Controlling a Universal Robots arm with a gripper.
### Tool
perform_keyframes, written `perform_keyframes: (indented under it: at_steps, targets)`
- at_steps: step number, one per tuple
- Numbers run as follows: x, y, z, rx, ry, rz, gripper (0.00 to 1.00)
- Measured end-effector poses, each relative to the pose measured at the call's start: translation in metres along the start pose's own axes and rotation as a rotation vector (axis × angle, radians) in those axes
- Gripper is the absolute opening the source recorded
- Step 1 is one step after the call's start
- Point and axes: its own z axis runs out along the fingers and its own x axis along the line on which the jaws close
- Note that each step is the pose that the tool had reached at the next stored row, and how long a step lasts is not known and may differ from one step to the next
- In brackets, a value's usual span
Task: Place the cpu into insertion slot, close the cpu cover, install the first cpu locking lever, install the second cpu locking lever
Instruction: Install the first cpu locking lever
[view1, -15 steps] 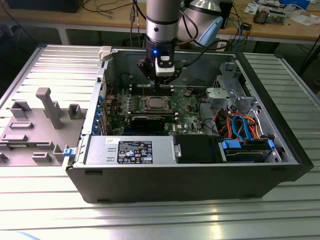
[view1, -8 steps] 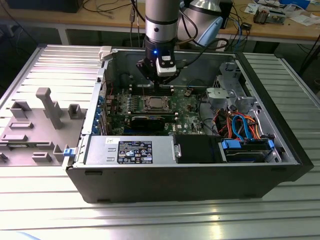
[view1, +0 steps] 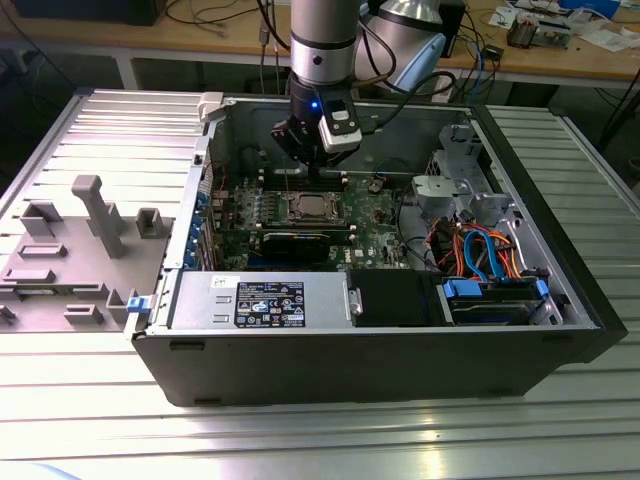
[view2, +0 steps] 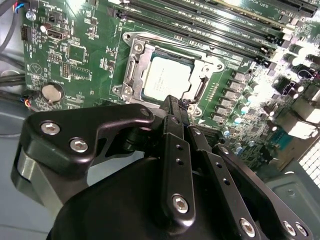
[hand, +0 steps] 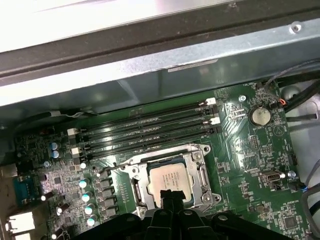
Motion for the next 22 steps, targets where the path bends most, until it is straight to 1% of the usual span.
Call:
perform_keyframes:
  at_steps: [5, 7, 9, 16, 22]
  targets:
    - [0.0, 0.0, 0.0, -0.0001, 0.0001, -0.002, 0.11]
    - [0.0002, 0.0, 0.0, 0.0, 0.0002, -0.009, 0.11]
    - [0.0005, -0.0001, 0.0, -0.0002, 0.0006, -0.027, 0.11]
    - [0.0013, -0.0003, 0.0, -0.0006, 0.0028, -0.111, 0.11]
    - [0.0013, -0.0003, 0.0, -0.0006, 0.003, -0.117, 0.11]
